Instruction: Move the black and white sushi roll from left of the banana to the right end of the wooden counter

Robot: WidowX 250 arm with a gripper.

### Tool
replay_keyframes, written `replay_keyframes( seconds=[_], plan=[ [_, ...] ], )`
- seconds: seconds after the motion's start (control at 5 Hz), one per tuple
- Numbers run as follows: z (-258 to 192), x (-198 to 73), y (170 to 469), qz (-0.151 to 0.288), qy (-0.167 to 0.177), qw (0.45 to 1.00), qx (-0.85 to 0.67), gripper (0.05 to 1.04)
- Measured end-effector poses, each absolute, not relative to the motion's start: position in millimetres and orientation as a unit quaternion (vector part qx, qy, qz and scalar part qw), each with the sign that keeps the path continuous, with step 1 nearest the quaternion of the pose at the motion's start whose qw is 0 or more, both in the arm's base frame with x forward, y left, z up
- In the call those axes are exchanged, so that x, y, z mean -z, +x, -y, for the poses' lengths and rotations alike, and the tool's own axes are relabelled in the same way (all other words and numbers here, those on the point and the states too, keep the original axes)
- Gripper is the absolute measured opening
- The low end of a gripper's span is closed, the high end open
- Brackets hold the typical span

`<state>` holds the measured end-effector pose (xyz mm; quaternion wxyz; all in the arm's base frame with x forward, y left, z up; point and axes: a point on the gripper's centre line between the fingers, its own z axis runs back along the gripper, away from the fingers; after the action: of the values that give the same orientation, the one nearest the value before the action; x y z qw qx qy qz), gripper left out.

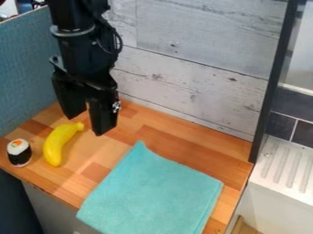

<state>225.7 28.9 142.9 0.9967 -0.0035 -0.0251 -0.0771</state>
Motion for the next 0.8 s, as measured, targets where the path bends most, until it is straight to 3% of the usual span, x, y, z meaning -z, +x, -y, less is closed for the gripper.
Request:
replay_keyframes(
  seconds=[0.2,0.8],
  plan=[
    [-28.5,-138.5,223.7,0.015,-0.005,0.997,0.082,1.0],
    [-120.0,-128.9,199.9,-0.012,0.037,0.997,0.069,1.0]
  ],
)
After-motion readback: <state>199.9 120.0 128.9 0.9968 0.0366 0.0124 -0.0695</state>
